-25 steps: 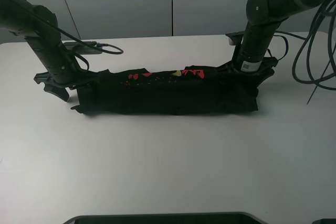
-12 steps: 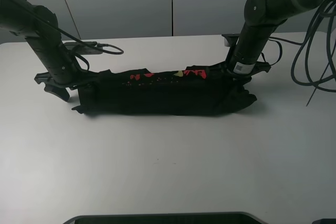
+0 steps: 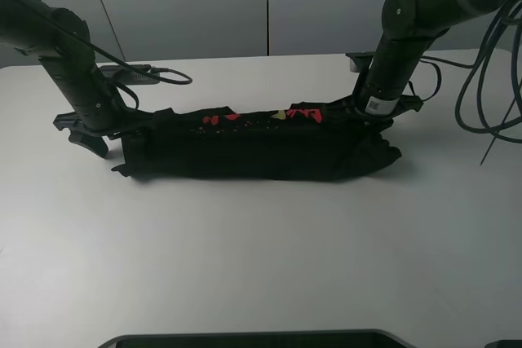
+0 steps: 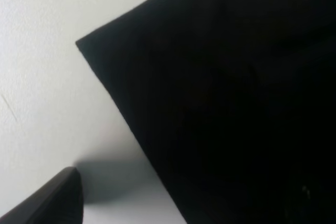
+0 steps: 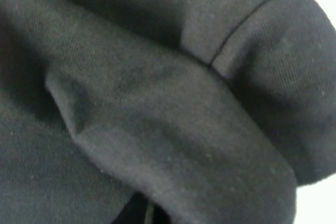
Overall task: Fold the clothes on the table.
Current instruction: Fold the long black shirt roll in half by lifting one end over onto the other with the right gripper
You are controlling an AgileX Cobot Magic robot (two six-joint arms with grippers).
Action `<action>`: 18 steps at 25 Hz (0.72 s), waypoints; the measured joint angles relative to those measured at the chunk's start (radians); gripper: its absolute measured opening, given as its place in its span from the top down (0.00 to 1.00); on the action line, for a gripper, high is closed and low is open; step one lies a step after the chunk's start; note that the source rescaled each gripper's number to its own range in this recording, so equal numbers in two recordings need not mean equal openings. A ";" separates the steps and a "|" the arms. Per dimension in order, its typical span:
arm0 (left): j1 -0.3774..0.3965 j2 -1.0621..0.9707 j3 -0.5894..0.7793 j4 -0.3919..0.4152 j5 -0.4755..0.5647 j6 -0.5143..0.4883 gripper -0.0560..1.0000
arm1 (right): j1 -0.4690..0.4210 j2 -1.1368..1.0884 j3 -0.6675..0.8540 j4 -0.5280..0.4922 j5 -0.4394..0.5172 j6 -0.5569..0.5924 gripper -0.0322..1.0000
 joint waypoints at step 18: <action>0.000 0.000 0.000 -0.002 0.004 0.000 0.01 | -0.006 -0.148 -0.073 0.634 0.181 -0.378 0.84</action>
